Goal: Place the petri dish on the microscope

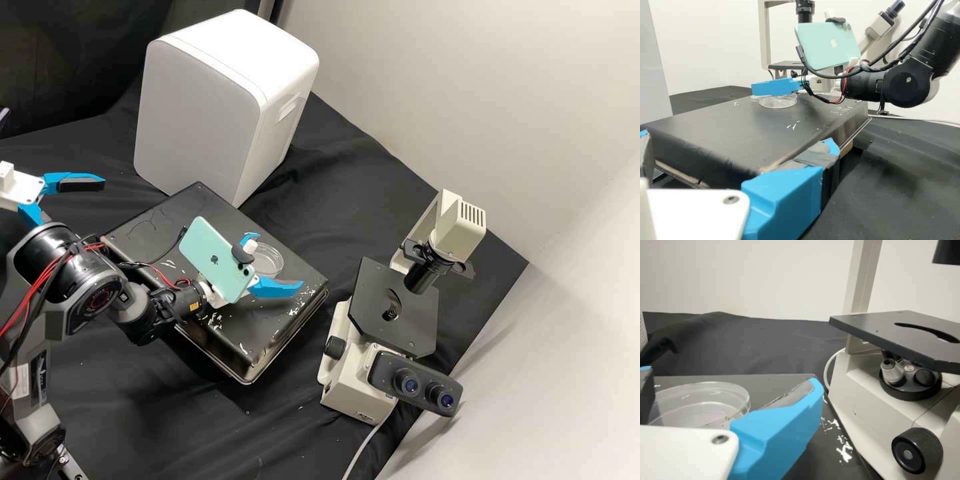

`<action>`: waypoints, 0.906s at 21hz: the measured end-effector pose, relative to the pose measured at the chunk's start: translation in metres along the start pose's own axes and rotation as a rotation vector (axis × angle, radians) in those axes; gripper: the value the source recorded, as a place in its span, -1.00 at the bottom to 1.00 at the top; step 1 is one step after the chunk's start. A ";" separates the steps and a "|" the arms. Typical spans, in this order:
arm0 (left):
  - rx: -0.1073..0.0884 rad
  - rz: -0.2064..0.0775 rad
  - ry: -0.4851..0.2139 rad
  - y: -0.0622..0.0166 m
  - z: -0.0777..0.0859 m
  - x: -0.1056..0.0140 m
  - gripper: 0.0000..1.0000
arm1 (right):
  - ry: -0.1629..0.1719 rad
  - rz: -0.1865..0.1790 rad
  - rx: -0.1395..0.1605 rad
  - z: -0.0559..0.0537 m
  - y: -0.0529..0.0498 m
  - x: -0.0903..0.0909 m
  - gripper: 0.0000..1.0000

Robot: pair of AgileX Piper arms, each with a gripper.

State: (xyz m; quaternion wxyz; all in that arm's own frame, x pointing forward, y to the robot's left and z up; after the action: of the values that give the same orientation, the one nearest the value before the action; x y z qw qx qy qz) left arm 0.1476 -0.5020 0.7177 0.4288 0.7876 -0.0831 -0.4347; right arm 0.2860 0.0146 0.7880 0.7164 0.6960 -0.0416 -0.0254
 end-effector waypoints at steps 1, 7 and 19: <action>0.000 0.000 0.000 0.0000 0.000 0.000 1.00 | 0.002 0.006 0.001 0.000 0.001 0.000 1.00; 0.000 0.000 0.000 0.0000 0.000 0.000 1.00 | 0.033 0.021 0.001 -0.005 -0.001 -0.002 1.00; -0.009 0.009 0.019 0.0008 -0.002 0.000 1.00 | 0.092 0.031 -0.019 -0.017 -0.003 -0.008 1.00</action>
State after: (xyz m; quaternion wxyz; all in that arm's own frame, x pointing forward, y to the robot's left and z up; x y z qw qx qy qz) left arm 0.1491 -0.5014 0.7187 0.4348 0.7894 -0.0807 -0.4257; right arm 0.2796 0.0319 0.7840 0.7244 0.6889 -0.0192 0.0172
